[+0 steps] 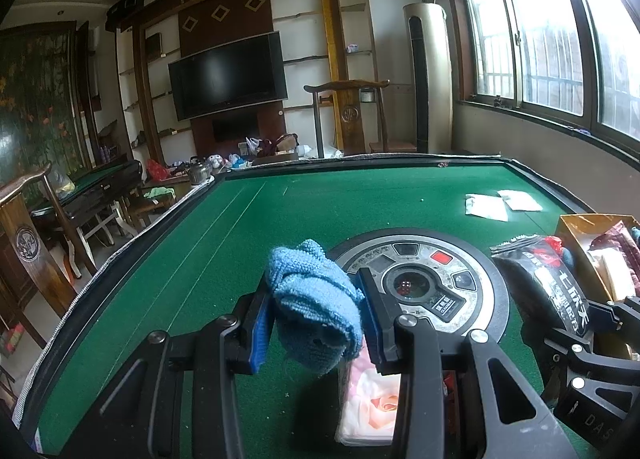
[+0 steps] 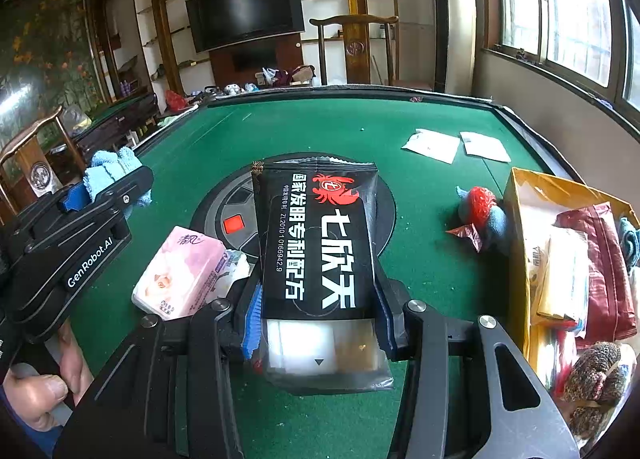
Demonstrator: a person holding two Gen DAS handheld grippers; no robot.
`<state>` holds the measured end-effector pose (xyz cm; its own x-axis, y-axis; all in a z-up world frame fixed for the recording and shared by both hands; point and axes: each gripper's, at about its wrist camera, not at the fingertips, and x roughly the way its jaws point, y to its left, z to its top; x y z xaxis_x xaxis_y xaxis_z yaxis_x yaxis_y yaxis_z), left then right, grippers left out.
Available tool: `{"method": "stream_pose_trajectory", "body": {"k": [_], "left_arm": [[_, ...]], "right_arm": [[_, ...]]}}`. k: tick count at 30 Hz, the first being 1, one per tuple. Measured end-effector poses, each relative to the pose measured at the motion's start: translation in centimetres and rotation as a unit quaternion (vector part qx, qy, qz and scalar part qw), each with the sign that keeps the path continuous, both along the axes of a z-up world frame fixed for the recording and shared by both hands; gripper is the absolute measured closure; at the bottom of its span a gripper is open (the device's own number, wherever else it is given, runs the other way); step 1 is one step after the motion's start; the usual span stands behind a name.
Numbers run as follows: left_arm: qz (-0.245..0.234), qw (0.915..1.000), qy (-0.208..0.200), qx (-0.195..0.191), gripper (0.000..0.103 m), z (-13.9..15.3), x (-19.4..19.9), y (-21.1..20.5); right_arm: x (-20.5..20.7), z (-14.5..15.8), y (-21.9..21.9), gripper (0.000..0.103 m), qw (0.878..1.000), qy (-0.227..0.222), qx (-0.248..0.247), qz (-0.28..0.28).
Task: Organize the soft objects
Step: 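Lift the blue cloth and black packet off the table with both tools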
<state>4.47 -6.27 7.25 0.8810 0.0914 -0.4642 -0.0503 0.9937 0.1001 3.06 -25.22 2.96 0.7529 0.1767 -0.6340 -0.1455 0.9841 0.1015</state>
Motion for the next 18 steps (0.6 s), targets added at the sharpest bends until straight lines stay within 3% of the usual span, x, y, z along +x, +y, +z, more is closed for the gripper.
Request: {"method": "stream_pose_trajectory", "body": {"k": [13, 18], "left_arm": [[-0.001, 1.0, -0.008, 0.001, 0.064, 0.12, -0.11, 0.28], [-0.011, 0.9997, -0.016, -0.017, 0.064, 0.76, -0.65, 0.73]], "right_arm": [[-0.05, -0.31, -0.22, 0.059, 1.0, -0.002, -0.003, -0.006], [-0.35, 0.19, -0.76, 0.059, 1.0, -0.01, -0.006, -0.025]]}}
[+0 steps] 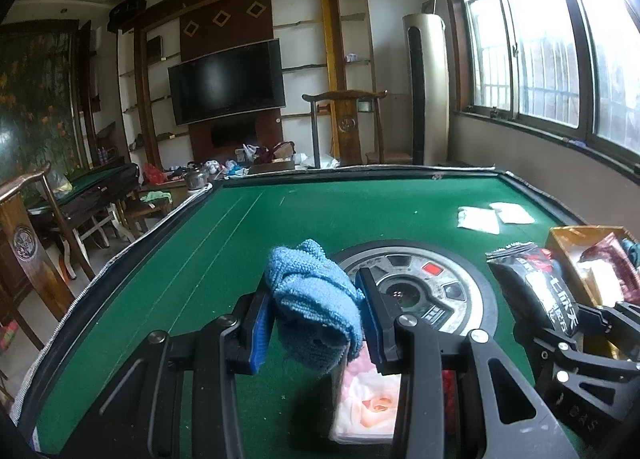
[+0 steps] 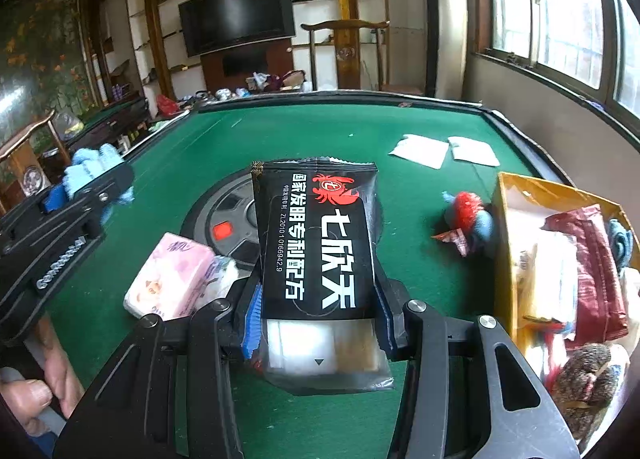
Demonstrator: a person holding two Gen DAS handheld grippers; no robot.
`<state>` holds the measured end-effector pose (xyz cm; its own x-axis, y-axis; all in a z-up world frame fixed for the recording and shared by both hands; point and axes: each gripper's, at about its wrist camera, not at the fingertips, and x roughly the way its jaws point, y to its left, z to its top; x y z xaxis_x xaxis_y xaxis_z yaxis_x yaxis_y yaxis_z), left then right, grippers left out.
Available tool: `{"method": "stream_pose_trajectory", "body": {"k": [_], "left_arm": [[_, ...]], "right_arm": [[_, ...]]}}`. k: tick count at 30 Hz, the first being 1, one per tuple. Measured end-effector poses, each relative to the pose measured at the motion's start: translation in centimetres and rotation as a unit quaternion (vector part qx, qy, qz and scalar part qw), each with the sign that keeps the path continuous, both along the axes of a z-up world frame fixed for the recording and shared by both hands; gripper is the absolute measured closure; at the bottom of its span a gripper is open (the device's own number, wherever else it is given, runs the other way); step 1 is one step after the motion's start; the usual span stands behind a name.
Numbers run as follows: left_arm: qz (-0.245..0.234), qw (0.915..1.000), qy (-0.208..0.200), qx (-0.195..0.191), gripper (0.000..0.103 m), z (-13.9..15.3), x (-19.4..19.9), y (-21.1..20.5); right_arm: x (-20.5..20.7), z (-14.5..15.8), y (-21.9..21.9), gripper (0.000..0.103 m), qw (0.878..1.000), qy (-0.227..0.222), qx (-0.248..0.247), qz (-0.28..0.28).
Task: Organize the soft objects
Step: 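Lift the blue cloth and black packet off the table with both tools, then carry the blue cloth and black packet into the box and open both tools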
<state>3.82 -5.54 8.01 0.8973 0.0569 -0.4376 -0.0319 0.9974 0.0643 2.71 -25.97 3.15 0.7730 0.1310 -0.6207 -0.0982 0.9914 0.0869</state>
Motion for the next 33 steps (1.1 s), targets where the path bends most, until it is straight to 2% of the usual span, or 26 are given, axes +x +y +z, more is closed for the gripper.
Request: {"method": "stream_pose_trajectory", "body": {"k": [4, 7, 11, 15, 18, 22, 24, 25, 33], "left_arm": [[-0.013, 0.9994, 0.006, -0.032, 0.064, 0.6, -0.2, 0.7], [-0.022, 0.9991, 0.003, -0.035, 0.064, 1.0, -0.5, 0.2], [-0.052, 0.9982, 0.005, -0.031, 0.064, 1.2, -1.7, -2.5], [-0.108, 0.9941, 0.011, -0.008, 0.063, 1.4, -3.4, -7.3], [-0.169, 0.9849, 0.033, -0.021, 0.062, 1.9, -4.5, -11.3], [-0.252, 0.9645, 0.068, -0.038, 0.062, 1.8, -5.2, -16.9], [-0.274, 0.9574, 0.083, -0.04, 0.062, 1.8, -5.0, -18.9], [-0.292, 0.95, 0.099, -0.047, 0.062, 1.8, -4.5, -20.1], [-0.341, 0.9111, 0.205, -0.109, 0.063, -0.9, -1.8, -25.0]], "right_arm": [[-0.8, 0.9, -1.9, 0.059, 0.999, -0.008, 0.023, -0.026], [-1.8, 1.5, -3.9, 0.059, 0.998, -0.009, 0.047, -0.046], [-4.1, 2.3, -7.0, 0.059, 0.994, -0.021, 0.079, -0.073], [-6.9, 3.1, -11.0, 0.059, 0.989, -0.039, 0.08, -0.117], [-8.7, 3.2, -14.7, 0.059, 0.985, -0.037, 0.066, -0.156], [-10.6, 2.6, -19.0, 0.059, 0.974, -0.03, 0.061, -0.214], [-11.3, 2.4, -20.8, 0.059, 0.97, -0.024, 0.065, -0.234], [-11.6, 2.2, -21.5, 0.059, 0.968, -0.019, 0.063, -0.244], [-11.5, 0.5, -24.1, 0.059, 0.958, 0.023, 0.053, -0.282]]}}
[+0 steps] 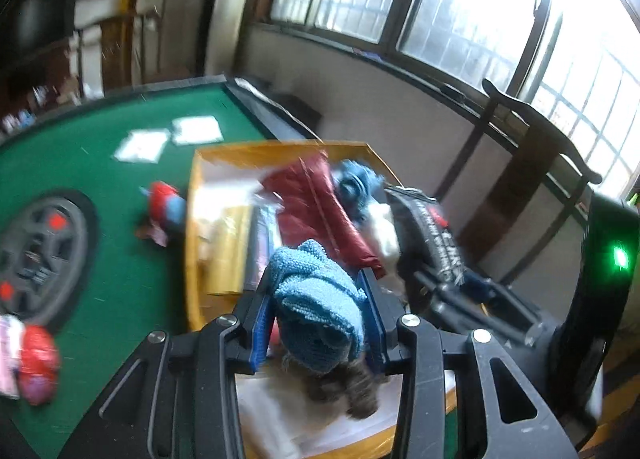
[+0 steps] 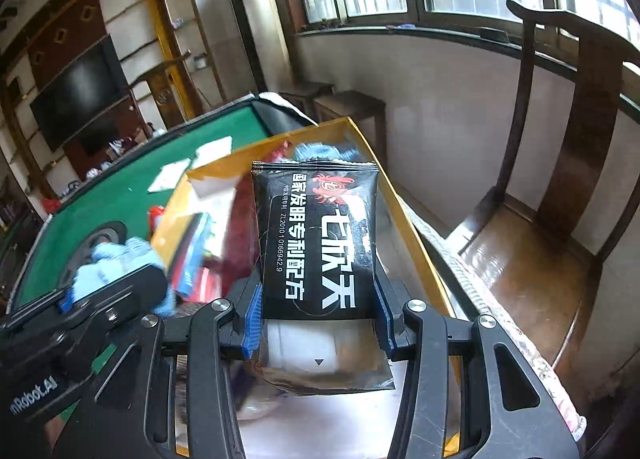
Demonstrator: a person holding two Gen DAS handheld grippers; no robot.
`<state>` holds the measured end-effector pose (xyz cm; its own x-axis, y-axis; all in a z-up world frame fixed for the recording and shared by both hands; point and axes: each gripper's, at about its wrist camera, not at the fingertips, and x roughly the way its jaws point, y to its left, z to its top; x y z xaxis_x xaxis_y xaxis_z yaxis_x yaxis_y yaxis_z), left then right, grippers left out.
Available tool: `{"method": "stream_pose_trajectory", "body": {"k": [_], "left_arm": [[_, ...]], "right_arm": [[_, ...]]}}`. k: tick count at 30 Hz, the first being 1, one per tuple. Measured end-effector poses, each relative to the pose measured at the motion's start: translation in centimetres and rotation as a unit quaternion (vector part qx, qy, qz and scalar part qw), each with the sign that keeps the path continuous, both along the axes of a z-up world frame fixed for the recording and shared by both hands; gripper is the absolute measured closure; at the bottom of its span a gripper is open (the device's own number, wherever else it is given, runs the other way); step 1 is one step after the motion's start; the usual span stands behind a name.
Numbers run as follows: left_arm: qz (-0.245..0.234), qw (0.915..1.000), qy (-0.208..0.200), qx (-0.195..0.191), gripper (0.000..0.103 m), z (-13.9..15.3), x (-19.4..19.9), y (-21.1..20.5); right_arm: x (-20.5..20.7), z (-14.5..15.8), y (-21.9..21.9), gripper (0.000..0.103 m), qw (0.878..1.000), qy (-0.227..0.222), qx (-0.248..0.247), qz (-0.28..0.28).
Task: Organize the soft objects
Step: 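Carry the blue cloth and black packet into the box and open both tools, then return both open tools from the box to the heap on the table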
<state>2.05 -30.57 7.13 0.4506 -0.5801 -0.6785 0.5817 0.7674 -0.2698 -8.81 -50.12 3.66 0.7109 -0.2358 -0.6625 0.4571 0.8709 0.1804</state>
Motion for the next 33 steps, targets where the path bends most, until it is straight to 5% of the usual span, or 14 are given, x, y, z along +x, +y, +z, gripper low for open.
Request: {"method": "stream_pose_trajectory", "body": {"k": [7, 14, 23, 33], "left_arm": [[0.002, 0.9993, 0.033, -0.019, 0.058, -1.2, 0.9, -0.8], [-0.002, 0.9969, 0.053, -0.058, 0.038, -0.4, 0.7, 0.2], [-0.013, 0.9972, 0.039, -0.062, 0.038, 1.0, -1.5, 1.9], [0.034, 0.9984, -0.005, -0.045, 0.038, 2.4, -3.0, 8.2]], "right_arm": [[0.5, -0.8, -0.9, 0.055, 1.0, 0.016, 0.014, -0.004], [-0.5, 0.3, -1.0, 0.038, 0.999, -0.023, 0.011, -0.022], [-2.2, 1.7, -0.8, 0.038, 0.994, -0.107, 0.024, -0.022], [-1.7, 2.1, 1.9, 0.038, 0.992, -0.122, -0.013, 0.031]]}}
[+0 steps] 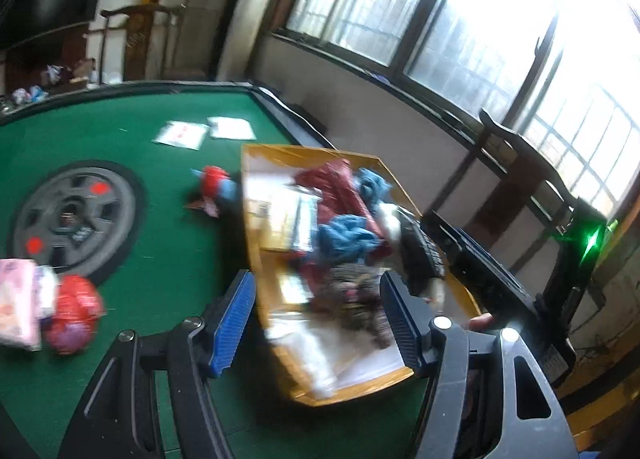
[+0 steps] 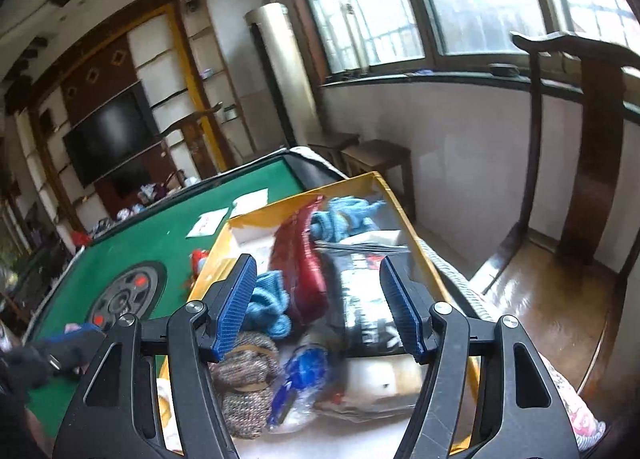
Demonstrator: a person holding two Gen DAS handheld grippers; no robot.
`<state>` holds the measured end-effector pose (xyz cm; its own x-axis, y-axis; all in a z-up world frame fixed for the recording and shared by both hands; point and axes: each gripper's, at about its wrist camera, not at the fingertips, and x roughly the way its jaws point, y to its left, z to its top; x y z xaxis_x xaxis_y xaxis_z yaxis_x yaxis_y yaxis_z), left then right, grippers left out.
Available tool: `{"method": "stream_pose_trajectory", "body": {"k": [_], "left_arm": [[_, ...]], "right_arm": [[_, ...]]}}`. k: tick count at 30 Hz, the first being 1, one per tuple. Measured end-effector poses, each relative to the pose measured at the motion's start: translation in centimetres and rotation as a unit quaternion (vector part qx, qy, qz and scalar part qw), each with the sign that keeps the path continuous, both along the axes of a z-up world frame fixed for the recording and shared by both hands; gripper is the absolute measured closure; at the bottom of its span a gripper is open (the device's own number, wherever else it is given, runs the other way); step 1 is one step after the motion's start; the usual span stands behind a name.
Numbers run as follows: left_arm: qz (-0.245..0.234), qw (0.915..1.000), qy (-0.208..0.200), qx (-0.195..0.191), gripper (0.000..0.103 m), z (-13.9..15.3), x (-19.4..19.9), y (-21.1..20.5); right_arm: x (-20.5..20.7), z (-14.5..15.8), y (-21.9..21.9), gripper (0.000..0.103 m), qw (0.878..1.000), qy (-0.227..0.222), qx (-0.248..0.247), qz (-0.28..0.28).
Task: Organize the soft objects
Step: 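Return both open tools from the box to the heap on the table, then grasp the pink rose tissue pack with the left tool while the right tool grasps the red mesh bag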
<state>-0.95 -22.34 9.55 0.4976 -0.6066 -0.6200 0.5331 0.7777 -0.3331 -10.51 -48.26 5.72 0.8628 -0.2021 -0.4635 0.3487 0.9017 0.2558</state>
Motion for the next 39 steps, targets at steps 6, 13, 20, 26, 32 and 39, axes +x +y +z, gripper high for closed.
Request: {"method": "stream_pose_trajectory", "body": {"k": [6, 13, 20, 26, 32, 39], "left_arm": [[0.095, 0.9934, -0.03, 0.057, 0.037, 0.1, 0.4, 6.1], [0.222, 0.9675, -0.033, 0.117, 0.035, -1.5, 2.2, 13.8], [0.255, 0.9621, 0.042, 0.085, 0.031, -3.9, 4.6, 18.8], [0.253, 0.961, 0.058, 0.097, 0.031, -5.1, 5.5, 18.1], [0.236, 0.9616, 0.059, 0.127, 0.031, -5.9, 6.4, 16.6], [0.248, 0.959, 0.079, 0.113, 0.05, -7.9, 8.0, 17.7]], "right_arm": [[0.1, -0.2, 1.5, 0.038, 0.999, 0.003, -0.029, 0.017], [0.2, -0.3, 1.7, 0.038, 0.999, 0.008, -0.036, 0.015], [0.2, -0.4, 1.8, 0.038, 0.999, 0.013, -0.038, 0.013], [0.3, -0.4, 1.8, 0.038, 0.999, 0.015, -0.028, 0.022], [0.2, -0.3, 2.0, 0.038, 0.999, 0.012, -0.023, 0.031], [0.4, -0.3, 2.7, 0.038, 0.998, 0.008, -0.03, 0.049]]}}
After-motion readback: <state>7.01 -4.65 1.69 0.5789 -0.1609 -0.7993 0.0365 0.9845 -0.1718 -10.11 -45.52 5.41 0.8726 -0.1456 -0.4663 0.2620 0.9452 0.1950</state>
